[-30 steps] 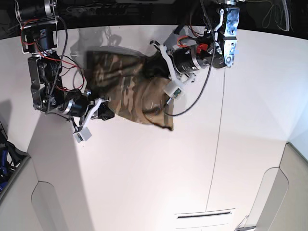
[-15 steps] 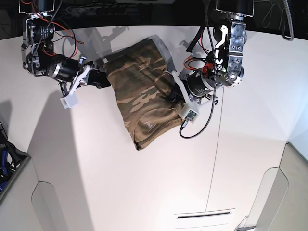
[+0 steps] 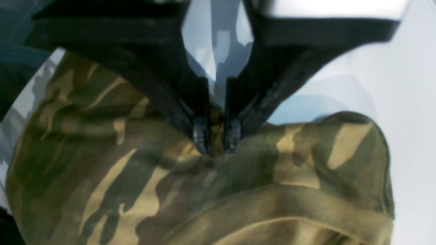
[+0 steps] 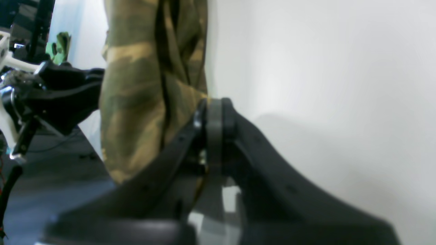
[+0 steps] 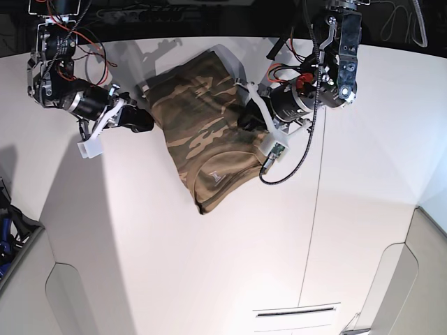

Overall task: Fold the T-shirt properly
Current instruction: 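Flatten and square the folded shirt with both grippers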

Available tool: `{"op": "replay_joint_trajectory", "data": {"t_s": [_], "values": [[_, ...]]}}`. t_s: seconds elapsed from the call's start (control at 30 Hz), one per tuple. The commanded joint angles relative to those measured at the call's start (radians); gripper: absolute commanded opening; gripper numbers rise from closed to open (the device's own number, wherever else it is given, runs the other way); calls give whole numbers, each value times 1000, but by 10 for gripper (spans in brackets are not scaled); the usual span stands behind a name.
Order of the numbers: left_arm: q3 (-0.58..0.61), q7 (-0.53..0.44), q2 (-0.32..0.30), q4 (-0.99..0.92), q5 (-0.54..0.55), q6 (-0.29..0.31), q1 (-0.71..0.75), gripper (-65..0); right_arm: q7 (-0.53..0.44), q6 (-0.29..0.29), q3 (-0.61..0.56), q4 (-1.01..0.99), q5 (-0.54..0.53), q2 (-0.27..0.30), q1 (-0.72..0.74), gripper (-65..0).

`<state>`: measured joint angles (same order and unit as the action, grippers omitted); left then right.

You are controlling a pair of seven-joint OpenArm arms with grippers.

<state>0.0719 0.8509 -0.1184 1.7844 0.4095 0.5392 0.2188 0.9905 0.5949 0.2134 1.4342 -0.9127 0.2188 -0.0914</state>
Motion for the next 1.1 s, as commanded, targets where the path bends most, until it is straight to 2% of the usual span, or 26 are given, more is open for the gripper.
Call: {"op": "replay_joint_trajectory", "data": {"t_s": [0.0, 0.1, 0.2, 0.33, 0.43, 0.6, 0.73, 0.97, 1.07], "values": [[0, -41, 0, 16, 16, 11, -11, -566, -9, 8, 2, 18, -32, 8, 4, -650], [0, -86, 1, 13, -12, 9, -24, -566, -8, 8, 2, 18, -59, -6, -23, -650], [0, -100, 2, -22, -37, -40, -57, -566, 10, 13, 2, 18, -85, -50, -49, -650], [0, -103, 2, -116, -63, -45, -111, -566, 28, 15, 2, 18, -105, -119, -76, -650], [0, -104, 2, -172, -72, -46, -148, -566, 42, 15, 2, 18, -111, -145, -82, -650], [-2, -83, -1, -167, -70, -45, -172, -566, 44, 15, 9, 33, -116, -145, -84, -650], [-1, -48, -2, -82, -59, -45, -159, -566, 64, 15, 48, 94, -113, -141, -84, -650], [-1, -31, -1, 148, -13, -45, -40, -566, 84, 14, 201, 312, -101, -130, -86, -650], [-1, -31, -1, 235, -12, -45, 10, -566, 82, 14, 226, 404, -113, -110, -84, -650]]}}
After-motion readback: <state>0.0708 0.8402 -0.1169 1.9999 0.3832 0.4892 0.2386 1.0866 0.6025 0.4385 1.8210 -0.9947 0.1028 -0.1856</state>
